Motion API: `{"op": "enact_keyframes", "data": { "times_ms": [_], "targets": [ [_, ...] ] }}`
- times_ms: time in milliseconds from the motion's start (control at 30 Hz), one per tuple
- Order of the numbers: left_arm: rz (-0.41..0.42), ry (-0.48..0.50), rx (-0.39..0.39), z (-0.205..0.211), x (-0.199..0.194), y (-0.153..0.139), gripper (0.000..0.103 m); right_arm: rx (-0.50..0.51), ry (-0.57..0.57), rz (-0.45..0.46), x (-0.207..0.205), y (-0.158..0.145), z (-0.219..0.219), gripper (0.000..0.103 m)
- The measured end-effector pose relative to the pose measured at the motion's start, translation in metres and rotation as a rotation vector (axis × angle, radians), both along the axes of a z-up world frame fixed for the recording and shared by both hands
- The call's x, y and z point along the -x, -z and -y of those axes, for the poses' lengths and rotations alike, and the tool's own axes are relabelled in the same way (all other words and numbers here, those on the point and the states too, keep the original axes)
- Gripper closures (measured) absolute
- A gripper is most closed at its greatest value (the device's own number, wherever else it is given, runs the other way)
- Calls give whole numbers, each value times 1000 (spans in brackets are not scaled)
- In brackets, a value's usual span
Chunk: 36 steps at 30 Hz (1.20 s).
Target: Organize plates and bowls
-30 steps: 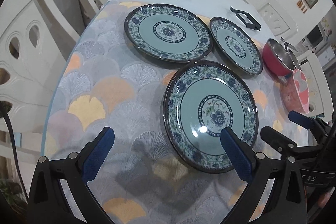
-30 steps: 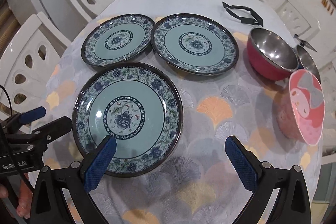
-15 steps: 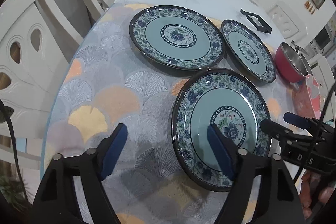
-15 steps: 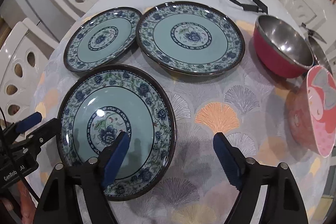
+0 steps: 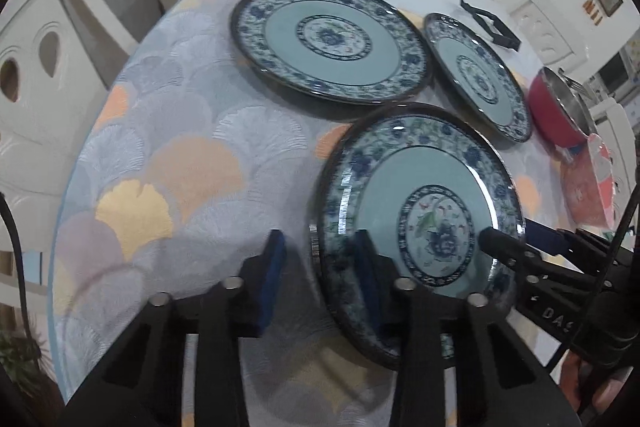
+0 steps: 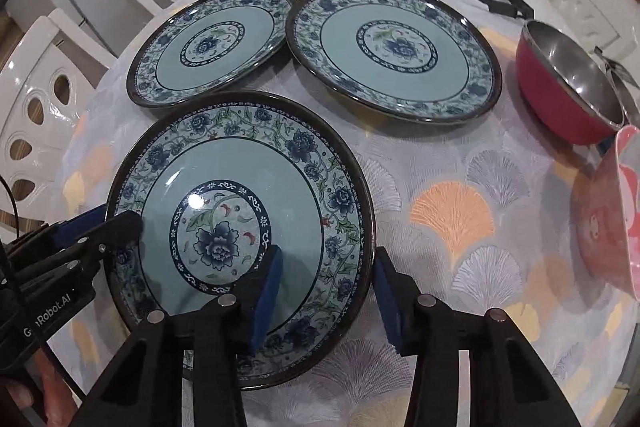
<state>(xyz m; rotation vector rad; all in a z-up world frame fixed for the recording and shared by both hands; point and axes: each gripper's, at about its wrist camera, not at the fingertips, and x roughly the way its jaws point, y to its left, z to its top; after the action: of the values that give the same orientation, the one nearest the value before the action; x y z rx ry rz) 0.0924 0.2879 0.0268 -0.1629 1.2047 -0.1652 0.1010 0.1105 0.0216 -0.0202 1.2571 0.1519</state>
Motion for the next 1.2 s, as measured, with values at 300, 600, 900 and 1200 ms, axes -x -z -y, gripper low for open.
{"op": "enact_keyframes", "data": {
  "times_ms": [300,600,900,1200],
  "targets": [
    [8,-1,10,9,-3,2,75,-28,-22,11,1,0,4,60],
    [9,-34,22,9,-4,2,76,-141,-124,-1,-4,3,20,63],
    [18,-64,133,-3,3,-4,76,-189,-167,4,2,-3,26,65],
    [92,-95,167,-16,19,-26,76,-219,-132,30,21,-16,17,65]
  ]
}}
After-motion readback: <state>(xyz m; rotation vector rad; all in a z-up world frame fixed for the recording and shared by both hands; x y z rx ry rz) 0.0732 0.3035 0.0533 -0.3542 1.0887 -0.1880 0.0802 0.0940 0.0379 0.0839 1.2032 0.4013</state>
